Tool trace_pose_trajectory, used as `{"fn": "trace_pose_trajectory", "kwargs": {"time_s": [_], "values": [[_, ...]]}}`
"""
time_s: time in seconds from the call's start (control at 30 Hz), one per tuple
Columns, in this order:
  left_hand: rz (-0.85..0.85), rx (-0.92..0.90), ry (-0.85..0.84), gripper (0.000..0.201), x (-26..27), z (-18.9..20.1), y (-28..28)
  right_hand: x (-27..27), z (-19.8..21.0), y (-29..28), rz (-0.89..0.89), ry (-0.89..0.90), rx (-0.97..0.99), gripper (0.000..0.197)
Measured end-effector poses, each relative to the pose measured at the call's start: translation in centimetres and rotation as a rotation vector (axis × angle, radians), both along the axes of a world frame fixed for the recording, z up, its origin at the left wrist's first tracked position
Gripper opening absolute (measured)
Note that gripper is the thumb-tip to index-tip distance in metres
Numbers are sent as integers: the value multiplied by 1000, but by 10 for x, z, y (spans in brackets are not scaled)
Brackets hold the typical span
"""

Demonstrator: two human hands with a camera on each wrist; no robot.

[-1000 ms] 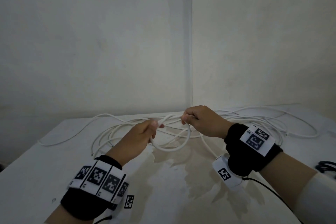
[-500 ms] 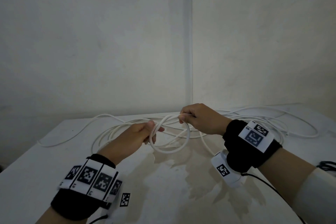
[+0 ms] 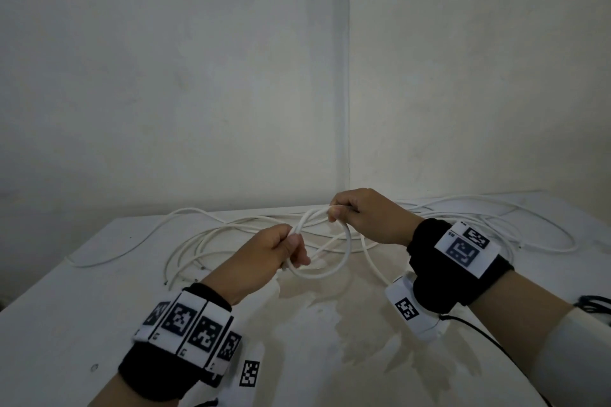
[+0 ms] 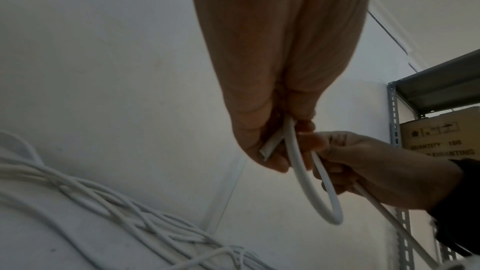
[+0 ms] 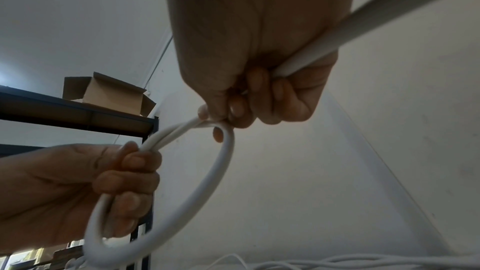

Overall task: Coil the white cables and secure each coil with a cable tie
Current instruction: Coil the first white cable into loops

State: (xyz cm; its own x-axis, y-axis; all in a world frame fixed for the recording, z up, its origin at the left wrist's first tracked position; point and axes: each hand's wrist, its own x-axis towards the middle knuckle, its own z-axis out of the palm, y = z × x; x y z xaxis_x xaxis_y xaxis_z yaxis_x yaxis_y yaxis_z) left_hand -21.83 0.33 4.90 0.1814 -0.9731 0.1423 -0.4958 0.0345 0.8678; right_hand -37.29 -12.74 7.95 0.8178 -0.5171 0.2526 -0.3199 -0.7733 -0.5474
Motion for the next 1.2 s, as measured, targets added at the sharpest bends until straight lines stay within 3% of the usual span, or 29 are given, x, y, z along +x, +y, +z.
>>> {"fn": "trace_pose_trajectory", "kwargs": {"time_s": [0.27, 0.47, 0.57, 0.77, 0.9, 1.07, 1.2], "values": [[157, -82, -92, 31, -4, 2, -2, 2, -7, -4, -13, -20, 15, 24], [84, -137, -168, 20, -5, 3, -6, 2, -6, -2, 1, 19, 0, 23], [74, -66, -229, 18, -2, 3, -7, 2, -6, -2, 0, 41, 0, 21], [125, -50, -251, 32, -7, 4, 0, 3, -5, -4, 15, 0, 3, 20], [206, -166, -136, 34, -5, 4, 0, 4, -9, -7, -14, -101, 48, 24], [390, -224, 42, 32, 17, 11, 5, -8, -23, -14, -78, -95, 16, 17], [524, -256, 195, 33, 46, 17, 16, -27, -29, -28, -157, -244, -42, 11]]}}
